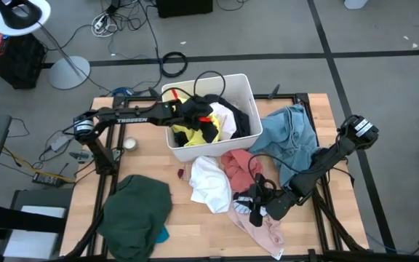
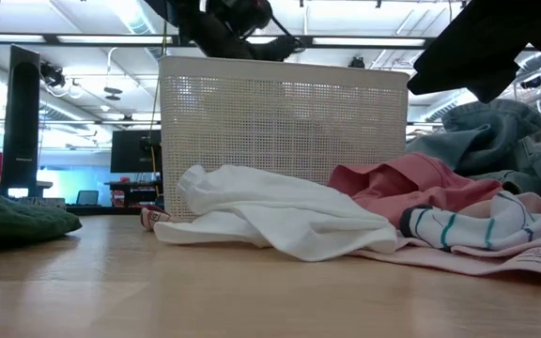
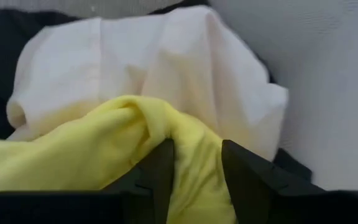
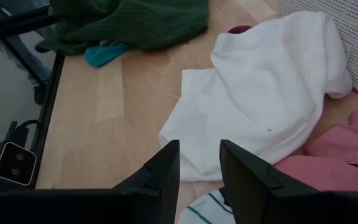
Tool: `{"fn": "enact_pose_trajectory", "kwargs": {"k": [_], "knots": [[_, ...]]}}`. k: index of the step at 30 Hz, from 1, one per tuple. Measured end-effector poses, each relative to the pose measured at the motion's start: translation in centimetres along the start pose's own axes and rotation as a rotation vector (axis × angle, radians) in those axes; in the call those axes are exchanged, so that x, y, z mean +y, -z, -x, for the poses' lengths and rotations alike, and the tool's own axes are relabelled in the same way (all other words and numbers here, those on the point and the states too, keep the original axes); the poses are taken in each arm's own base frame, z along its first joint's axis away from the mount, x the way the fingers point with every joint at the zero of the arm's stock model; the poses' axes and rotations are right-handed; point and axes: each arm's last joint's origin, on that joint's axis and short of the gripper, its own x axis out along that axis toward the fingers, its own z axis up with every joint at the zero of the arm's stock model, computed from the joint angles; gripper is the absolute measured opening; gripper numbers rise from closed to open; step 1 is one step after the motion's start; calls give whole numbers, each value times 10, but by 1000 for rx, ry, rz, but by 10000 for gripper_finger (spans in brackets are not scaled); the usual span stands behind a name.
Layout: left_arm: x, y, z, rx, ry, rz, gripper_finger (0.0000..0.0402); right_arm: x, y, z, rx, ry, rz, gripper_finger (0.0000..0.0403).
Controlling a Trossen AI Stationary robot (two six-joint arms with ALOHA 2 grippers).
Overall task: Sort clothes
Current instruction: Put the yellow shirt into the white bin, then put the dark green shirt into the white bin
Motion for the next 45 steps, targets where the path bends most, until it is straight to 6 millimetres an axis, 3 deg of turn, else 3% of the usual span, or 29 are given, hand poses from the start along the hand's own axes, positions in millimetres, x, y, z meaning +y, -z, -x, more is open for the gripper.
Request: {"fn": "enact_pose_trajectory", "kwargs": {"k": [20,33,45], "knots": [[-44,-7,87,-192,141,-98,142,0,1,0,5,4,5,115],[-64,2,114,-221,216,-173,142,-6,-2,-4,8,30,12,115],[-85,28,158,-230,163,-284,142,-13,-8,-10,1,62,-4,115]]}}
